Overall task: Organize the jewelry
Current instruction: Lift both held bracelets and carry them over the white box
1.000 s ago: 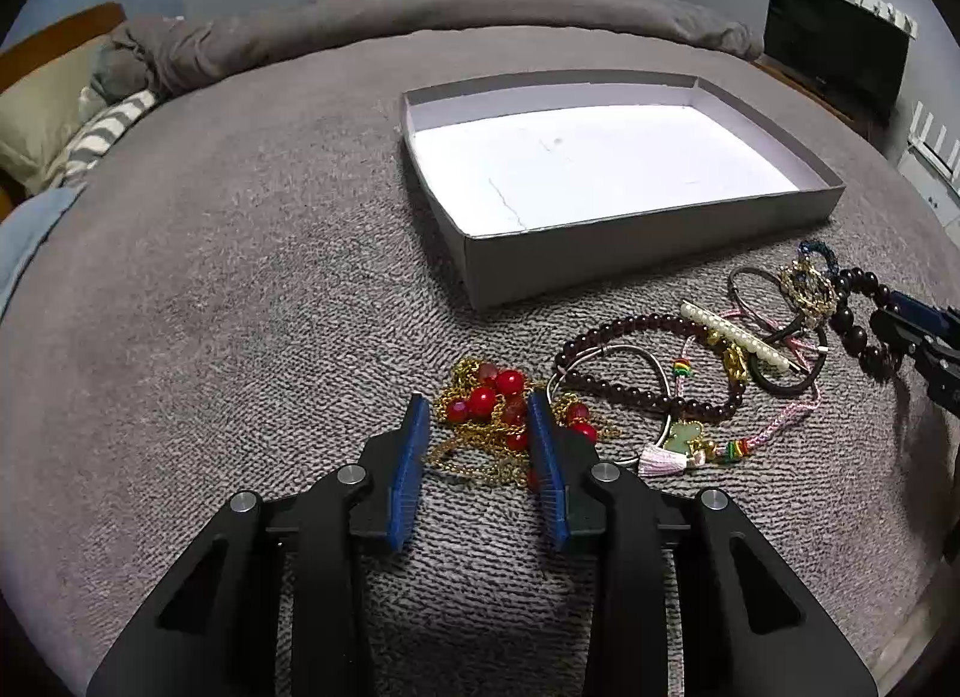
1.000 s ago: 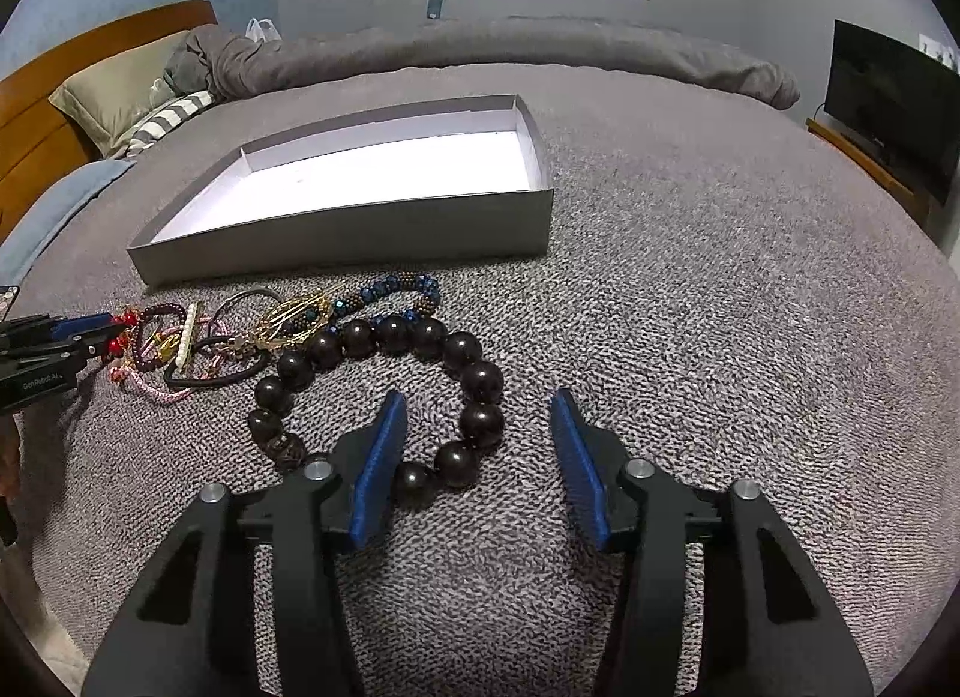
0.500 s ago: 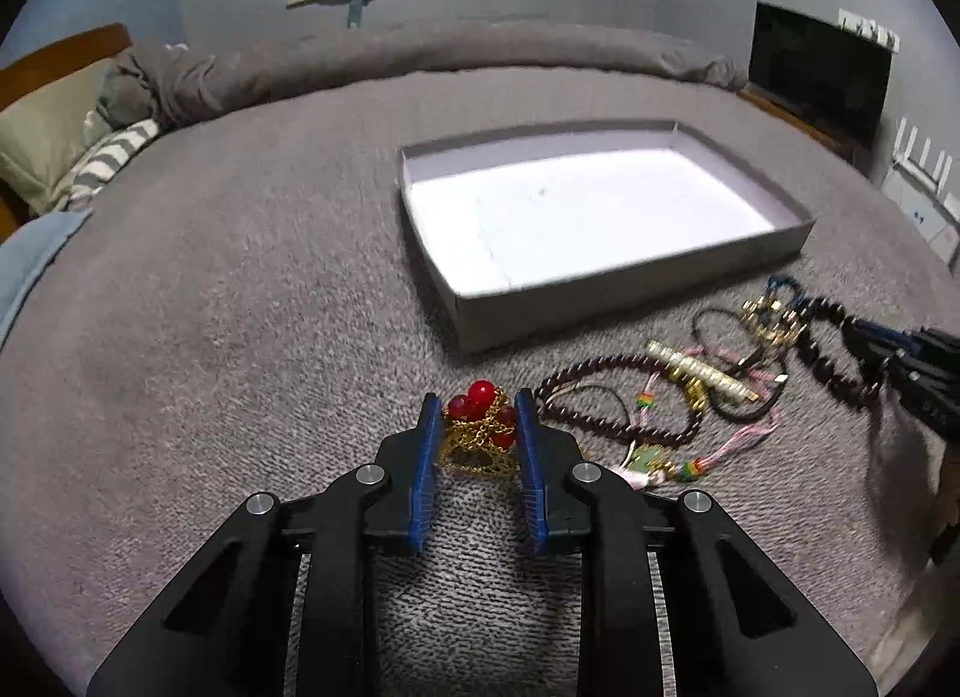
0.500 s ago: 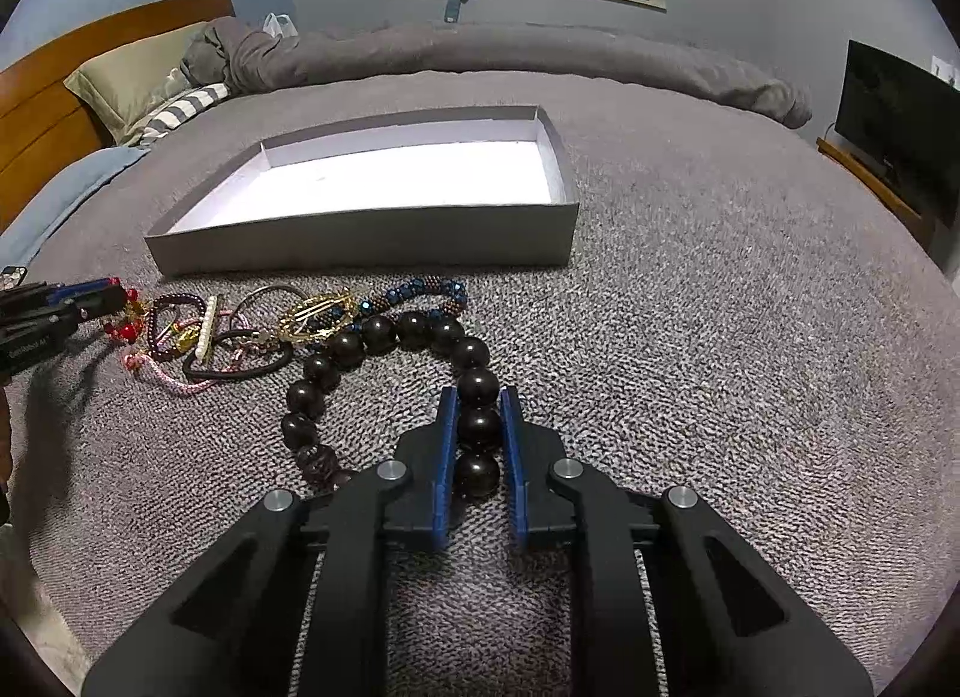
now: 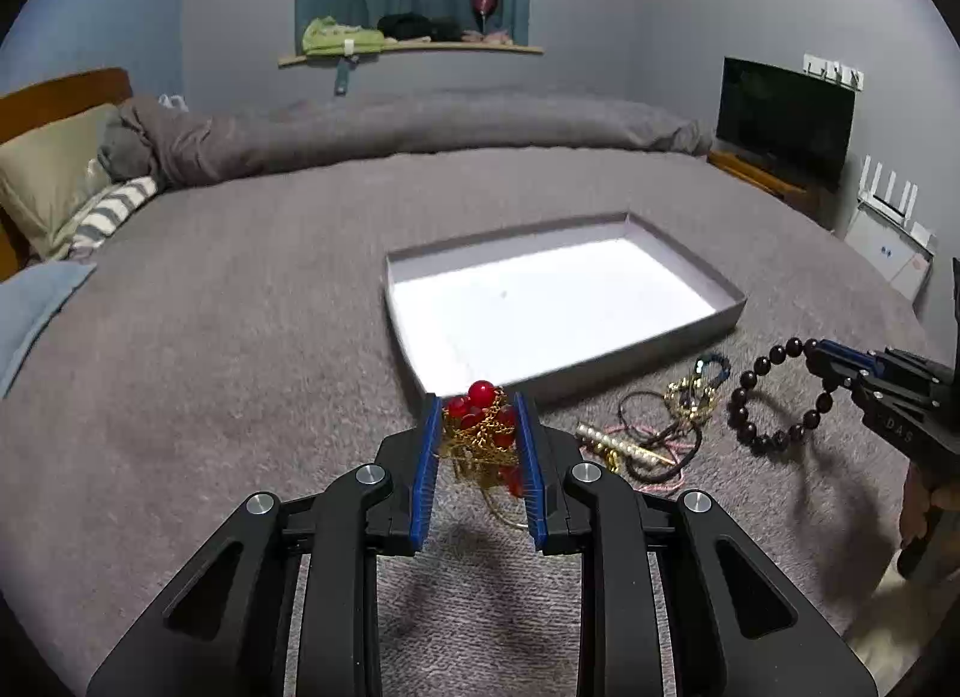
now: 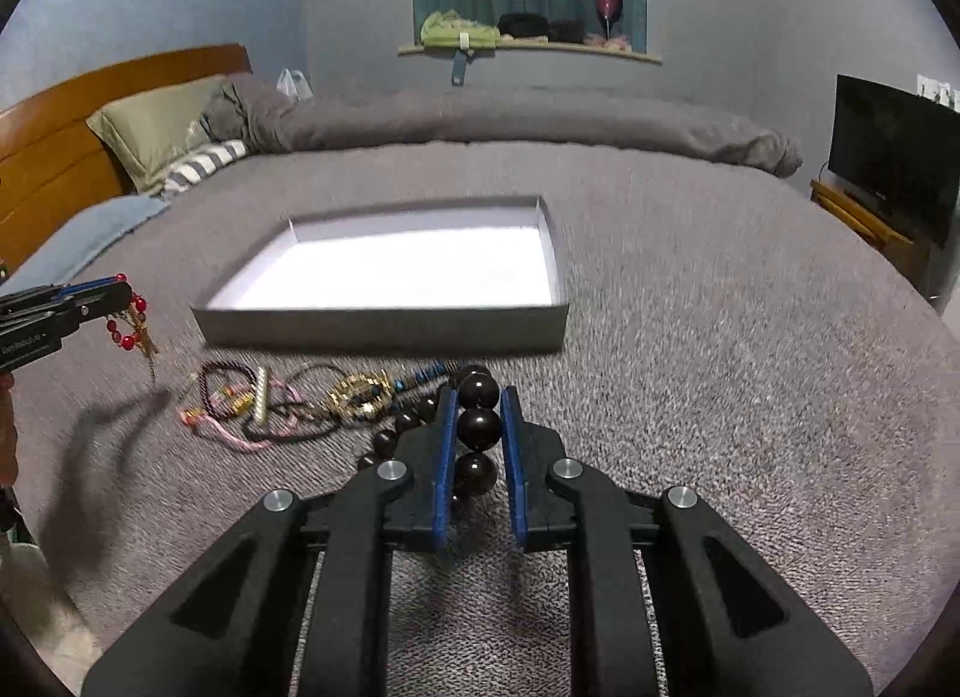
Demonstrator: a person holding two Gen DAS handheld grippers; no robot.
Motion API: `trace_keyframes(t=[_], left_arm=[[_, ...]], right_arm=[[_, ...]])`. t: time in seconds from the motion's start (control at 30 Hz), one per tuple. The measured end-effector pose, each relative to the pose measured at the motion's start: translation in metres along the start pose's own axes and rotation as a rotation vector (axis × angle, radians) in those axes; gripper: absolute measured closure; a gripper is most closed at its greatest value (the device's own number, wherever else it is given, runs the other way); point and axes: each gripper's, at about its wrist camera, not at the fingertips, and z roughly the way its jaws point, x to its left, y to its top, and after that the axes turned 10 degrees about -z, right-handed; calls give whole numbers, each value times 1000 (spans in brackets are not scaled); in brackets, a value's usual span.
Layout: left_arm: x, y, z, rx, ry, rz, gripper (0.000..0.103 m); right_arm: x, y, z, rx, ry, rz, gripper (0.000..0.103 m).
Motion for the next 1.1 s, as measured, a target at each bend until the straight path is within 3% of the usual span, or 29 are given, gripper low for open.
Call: trace_keyframes(t=[0.27, 0.57, 0.77, 0.87, 1.0, 1.1], left_arm=[[-2, 7, -1, -1, -9, 5, 77], [-26, 37, 25, -1, 18, 60, 77], [-39, 63, 53, -20, 77, 77, 77], [-42, 72, 66, -13, 70, 58, 77], [-46, 77, 86, -2, 88, 60, 77], [-45, 68, 105, 37, 86, 66, 77]], right_arm=[[-3, 14, -13, -47, -8, 0, 89], [-10, 65, -9, -128, -58, 1, 89], [-10, 100, 22, -151, -53, 27, 89], [-8, 108, 38, -152, -40, 35, 89], [-6, 105, 68, -129, -8, 58, 89], [-4, 91, 94, -60, 19, 55, 89]])
